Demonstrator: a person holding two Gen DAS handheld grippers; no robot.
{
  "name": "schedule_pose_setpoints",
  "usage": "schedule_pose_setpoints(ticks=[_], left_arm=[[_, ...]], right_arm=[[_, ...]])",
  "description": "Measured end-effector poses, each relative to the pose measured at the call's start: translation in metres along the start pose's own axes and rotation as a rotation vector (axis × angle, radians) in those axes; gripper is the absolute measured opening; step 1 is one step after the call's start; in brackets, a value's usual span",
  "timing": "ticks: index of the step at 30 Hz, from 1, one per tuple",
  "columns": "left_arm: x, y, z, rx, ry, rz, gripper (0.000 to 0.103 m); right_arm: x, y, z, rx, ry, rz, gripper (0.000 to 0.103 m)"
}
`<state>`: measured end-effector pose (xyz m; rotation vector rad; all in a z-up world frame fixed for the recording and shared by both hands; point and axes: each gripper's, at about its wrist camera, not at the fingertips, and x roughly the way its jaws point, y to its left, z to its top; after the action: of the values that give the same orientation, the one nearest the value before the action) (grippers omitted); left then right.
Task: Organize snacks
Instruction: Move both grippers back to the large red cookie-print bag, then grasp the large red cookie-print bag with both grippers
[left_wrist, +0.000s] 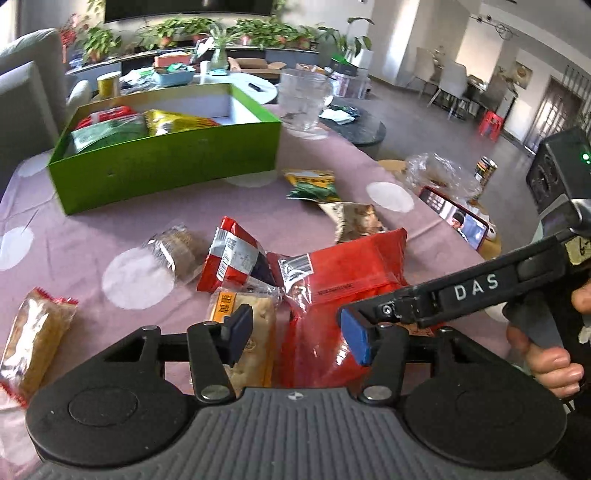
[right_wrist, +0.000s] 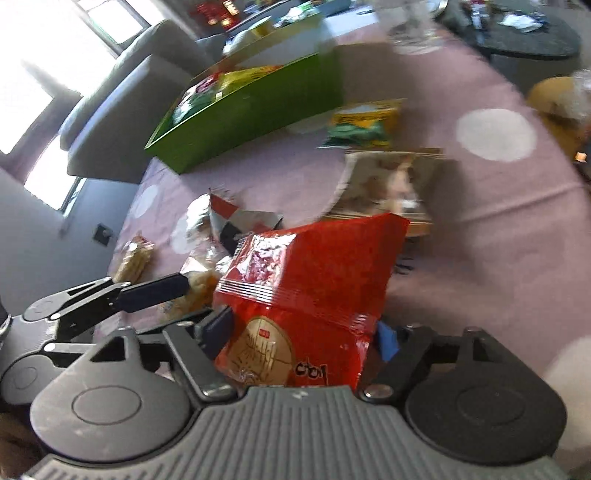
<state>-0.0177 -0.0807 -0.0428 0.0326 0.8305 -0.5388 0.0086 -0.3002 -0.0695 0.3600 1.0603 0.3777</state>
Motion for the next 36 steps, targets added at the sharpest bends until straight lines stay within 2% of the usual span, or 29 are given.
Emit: schedule_pose_setpoints(ticks=[6,10,15,16,18,25,31,32,36], left_arm=[[-0.011,0.014,-0.006,-0.035,-0.007,0.02,0.055],[-0.012,0.02,-0.009,-0.041,-0.005,0.044,0.063],[-0.002,0.031,-0.009,-0.08,0.023,0.068,0.063],[-0.001,0.033,-0.009,-0.088,0.027,0.063,0.063],[0.004,0.035,-0.009,-0.104,0.035,0.042,0.063],[0.012,0.035,-0.005,-0.106,0.036,0.011,0.07],[0.02,0.035,0.0,-0.088,0.035,-0.017,0.07],[0.022,0.034,0.001,-0.081,0.035,-0.023,0.07],[0.031,0.034,0.004,-0.069,0.024,-0.038,0.07]], right_arm=[[0.015,0.014,0.011,-0.005,0.027,0.052,0.047],[0.025,0.027,0.022,-0.025,0.024,0.064,0.045],[0.037,0.041,0.036,-0.051,0.017,0.079,0.046],[0.037,0.041,0.037,-0.052,0.018,0.079,0.046],[0.035,0.039,0.038,-0.058,0.009,0.066,0.053],[0.016,0.025,0.039,-0.067,-0.026,0.057,0.053],[0.026,0.031,0.036,-0.096,0.01,0.037,0.055],[0.03,0.03,0.037,-0.087,0.022,0.044,0.054],[0.038,0.029,0.038,-0.082,0.043,0.068,0.041]])
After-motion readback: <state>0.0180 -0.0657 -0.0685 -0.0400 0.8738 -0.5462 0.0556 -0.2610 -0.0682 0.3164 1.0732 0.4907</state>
